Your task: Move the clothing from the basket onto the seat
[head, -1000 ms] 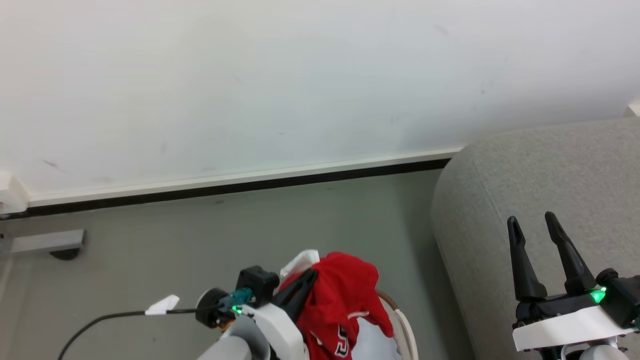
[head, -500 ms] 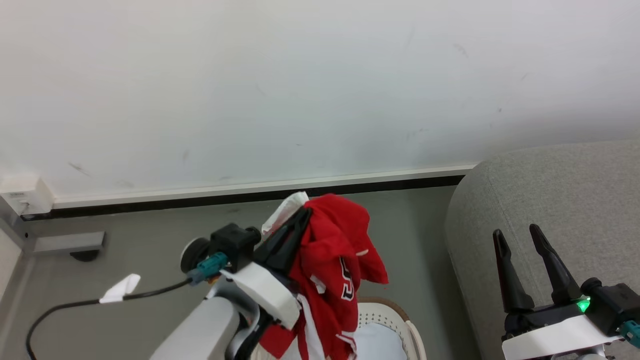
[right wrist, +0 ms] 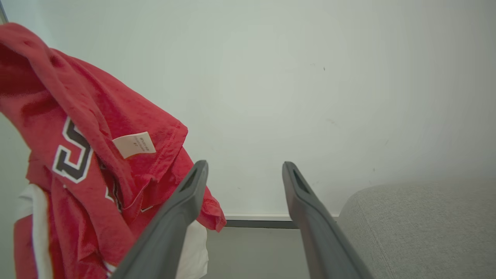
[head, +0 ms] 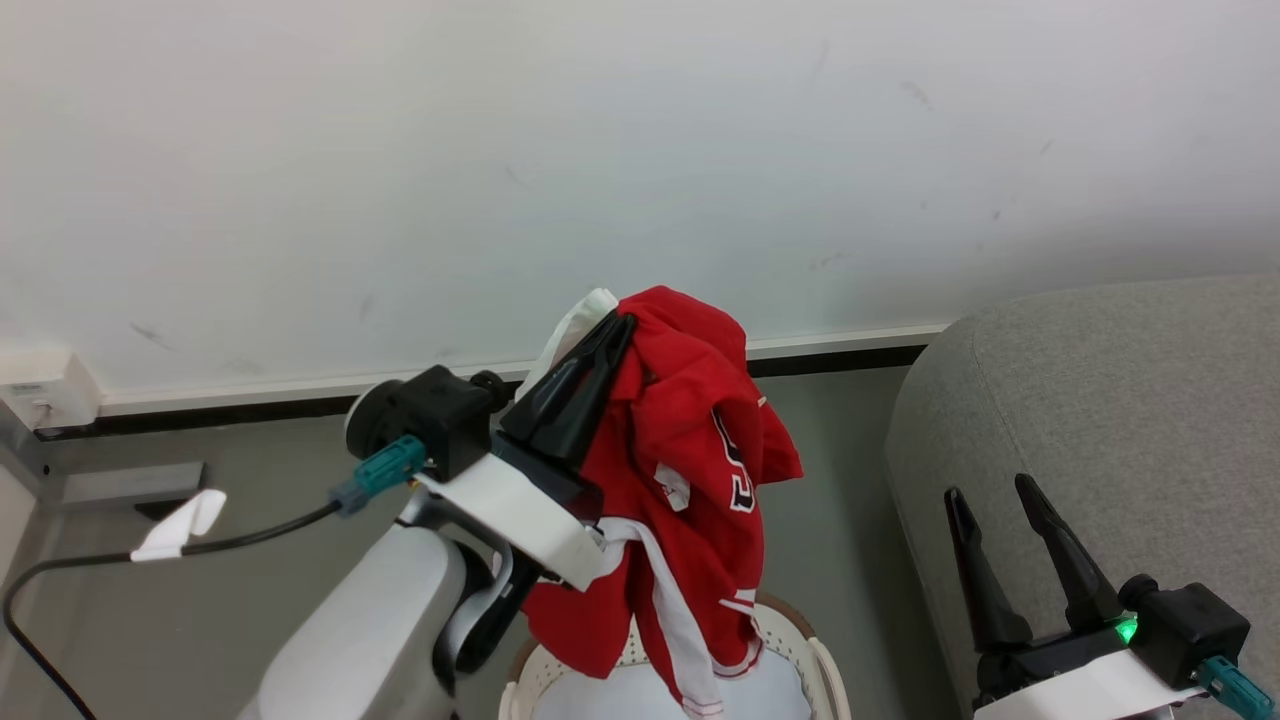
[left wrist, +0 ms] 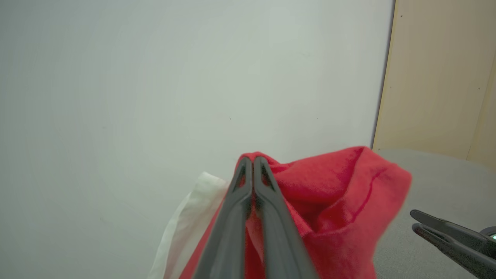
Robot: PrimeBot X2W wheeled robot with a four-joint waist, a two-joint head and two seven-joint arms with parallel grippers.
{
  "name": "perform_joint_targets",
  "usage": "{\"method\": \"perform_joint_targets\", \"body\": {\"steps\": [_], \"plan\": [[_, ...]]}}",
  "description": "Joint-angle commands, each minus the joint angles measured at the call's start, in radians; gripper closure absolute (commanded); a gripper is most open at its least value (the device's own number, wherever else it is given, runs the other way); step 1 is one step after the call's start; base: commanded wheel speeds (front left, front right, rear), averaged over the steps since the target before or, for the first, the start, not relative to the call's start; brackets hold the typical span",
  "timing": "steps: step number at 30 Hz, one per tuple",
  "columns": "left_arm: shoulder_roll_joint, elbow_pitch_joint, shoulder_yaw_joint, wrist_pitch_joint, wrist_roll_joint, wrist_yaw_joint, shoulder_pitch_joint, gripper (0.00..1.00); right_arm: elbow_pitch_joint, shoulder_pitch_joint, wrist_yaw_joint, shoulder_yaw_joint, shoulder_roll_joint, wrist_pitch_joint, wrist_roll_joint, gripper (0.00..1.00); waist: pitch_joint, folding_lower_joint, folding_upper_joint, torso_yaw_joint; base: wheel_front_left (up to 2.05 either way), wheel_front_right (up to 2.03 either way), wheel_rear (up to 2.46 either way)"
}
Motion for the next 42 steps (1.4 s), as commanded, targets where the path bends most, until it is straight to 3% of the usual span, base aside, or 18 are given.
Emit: {"method": "perform_joint_targets", "body": {"steps": [1, 11, 21, 27, 42], "plan": [[0.008, -0.017, 0.006, 0.003, -0.009, 0.006, 0.002, 1.0, 0.0, 0.008, -0.002, 0.004, 0.0, 0.0, 0.01, 0.0, 0.001, 0.0001, 0.0, -0.002, 0.0, 0.0, 0.0], [0.012, -0.041, -0.004, 0.012, -0.021, 0.012, 0.013, 1.0, -0.001, -0.013, -0.002, 0.058, -0.031, 0.0, 0.023, 0.0, 0.009, 0.0001, 0.0, 0.005, 0.0, 0.0, 0.0], [0.0, -0.018, -0.025, 0.012, -0.028, 0.005, 0.016, 1.0, 0.011, -0.089, -0.002, 0.302, -0.074, 0.0, 0.071, 0.0, 0.011, 0.0001, 0.0, 0.034, 0.0, 0.0, 0.0], [-0.012, -0.003, -0.053, 0.009, -0.013, -0.003, 0.013, 1.0, 0.074, -0.172, -0.002, 0.431, -0.086, 0.0, 0.103, 0.0, 0.006, 0.0001, 0.0, 0.055, 0.0, 0.0, 0.0], [-0.089, 0.005, -0.157, 0.013, 0.0, -0.023, 0.028, 1.0, 0.259, -0.303, -0.002, 0.591, -0.067, 0.0, 0.178, 0.0, -0.011, 0.0001, 0.0, 0.144, 0.0, 0.0, 0.0]]}}
